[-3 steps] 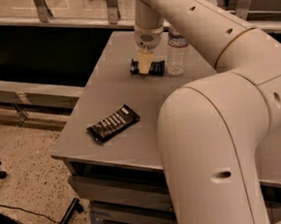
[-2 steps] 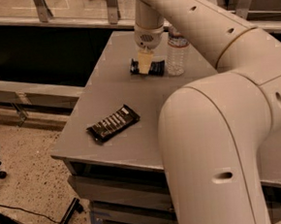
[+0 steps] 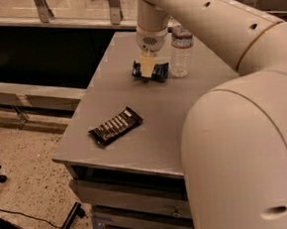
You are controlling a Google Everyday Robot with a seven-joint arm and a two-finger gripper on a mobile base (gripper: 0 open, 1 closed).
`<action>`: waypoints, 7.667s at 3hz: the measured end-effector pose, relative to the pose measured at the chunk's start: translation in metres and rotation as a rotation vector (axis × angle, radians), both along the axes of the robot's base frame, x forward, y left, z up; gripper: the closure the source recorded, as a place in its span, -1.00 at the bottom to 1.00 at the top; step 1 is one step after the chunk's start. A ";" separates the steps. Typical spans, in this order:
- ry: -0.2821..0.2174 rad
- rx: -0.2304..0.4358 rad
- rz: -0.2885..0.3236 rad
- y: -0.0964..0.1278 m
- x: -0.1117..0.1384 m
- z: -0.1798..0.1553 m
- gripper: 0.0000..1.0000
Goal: Pick rxbar blueberry
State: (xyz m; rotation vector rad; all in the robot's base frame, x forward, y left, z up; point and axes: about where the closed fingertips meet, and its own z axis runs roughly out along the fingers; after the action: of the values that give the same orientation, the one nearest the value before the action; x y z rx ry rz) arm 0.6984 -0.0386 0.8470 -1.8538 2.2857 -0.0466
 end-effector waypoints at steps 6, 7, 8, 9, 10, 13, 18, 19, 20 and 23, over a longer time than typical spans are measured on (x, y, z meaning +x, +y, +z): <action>-0.035 0.048 -0.035 -0.037 -0.083 -0.015 1.00; -0.035 0.048 -0.035 -0.037 -0.083 -0.015 1.00; -0.035 0.048 -0.035 -0.038 -0.083 -0.015 1.00; -0.045 0.055 -0.054 -0.053 -0.109 -0.005 1.00; -0.053 0.063 -0.072 -0.068 -0.132 0.002 1.00; -0.072 0.081 -0.126 -0.097 -0.161 0.012 1.00; -0.110 0.134 -0.216 -0.144 -0.182 0.011 1.00; -0.148 0.157 -0.223 -0.143 -0.189 0.014 1.00; -0.184 0.170 -0.230 -0.142 -0.196 0.022 1.00; -0.286 0.174 -0.257 -0.144 -0.207 0.072 1.00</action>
Offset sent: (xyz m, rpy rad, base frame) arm -0.0748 0.0028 0.0029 0.0060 -0.0442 0.0040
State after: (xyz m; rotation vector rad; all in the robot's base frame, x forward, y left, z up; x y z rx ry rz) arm 0.4909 -0.1826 0.9194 -1.3648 2.2308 -0.1361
